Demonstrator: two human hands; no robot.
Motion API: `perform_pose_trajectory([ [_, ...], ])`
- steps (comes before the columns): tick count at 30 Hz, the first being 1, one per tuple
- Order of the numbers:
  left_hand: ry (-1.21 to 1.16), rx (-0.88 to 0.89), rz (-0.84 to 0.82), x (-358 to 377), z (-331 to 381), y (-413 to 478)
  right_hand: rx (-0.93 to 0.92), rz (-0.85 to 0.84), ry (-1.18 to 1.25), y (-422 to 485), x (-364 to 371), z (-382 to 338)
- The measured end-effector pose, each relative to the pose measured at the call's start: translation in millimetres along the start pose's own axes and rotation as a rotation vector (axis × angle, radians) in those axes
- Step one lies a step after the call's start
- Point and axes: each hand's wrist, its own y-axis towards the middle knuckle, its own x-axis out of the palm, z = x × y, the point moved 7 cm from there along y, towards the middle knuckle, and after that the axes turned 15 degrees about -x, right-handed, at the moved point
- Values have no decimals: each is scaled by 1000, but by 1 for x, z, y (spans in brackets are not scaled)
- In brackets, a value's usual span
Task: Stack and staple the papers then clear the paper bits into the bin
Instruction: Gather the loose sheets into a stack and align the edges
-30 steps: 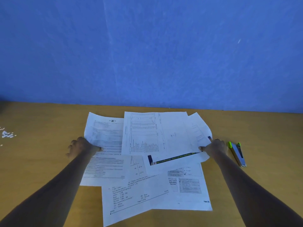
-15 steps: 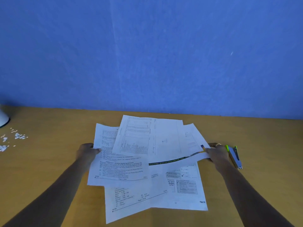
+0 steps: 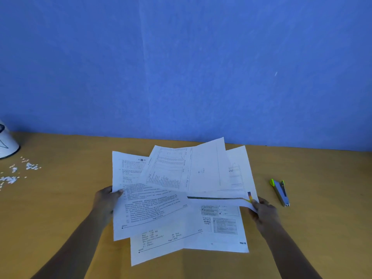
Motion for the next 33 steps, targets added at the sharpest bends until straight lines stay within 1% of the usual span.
perform_pose_trajectory([
  [6, -142, -116, -99, 34, -25, -18, 138, -29, 173, -33, 13, 25],
  [12, -345, -183, -146, 59, -49, -30, 205, -63, 281, -62, 30, 38],
  [15, -432, -170, -156, 64, -51, -32, 249, -79, 241, -73, 34, 42],
  [18, -506, -131, -104, 63, -46, -38, 279, -149, 175, -83, 37, 49],
  [22, -504, -83, -43, 65, -42, -40, 288, -192, 145, -87, 40, 54],
  [25, -526, -81, 16, 64, -42, -40, 310, -259, 137, -92, 45, 55],
  [29, -565, -122, -21, 73, -46, -39, 353, -348, 93, -97, 52, 53],
  [31, -523, -108, -53, 77, -48, -37, 322, -396, 33, -97, 56, 50],
  [33, -456, -73, -129, 85, -46, -38, 264, -440, -88, -93, 56, 45],
])
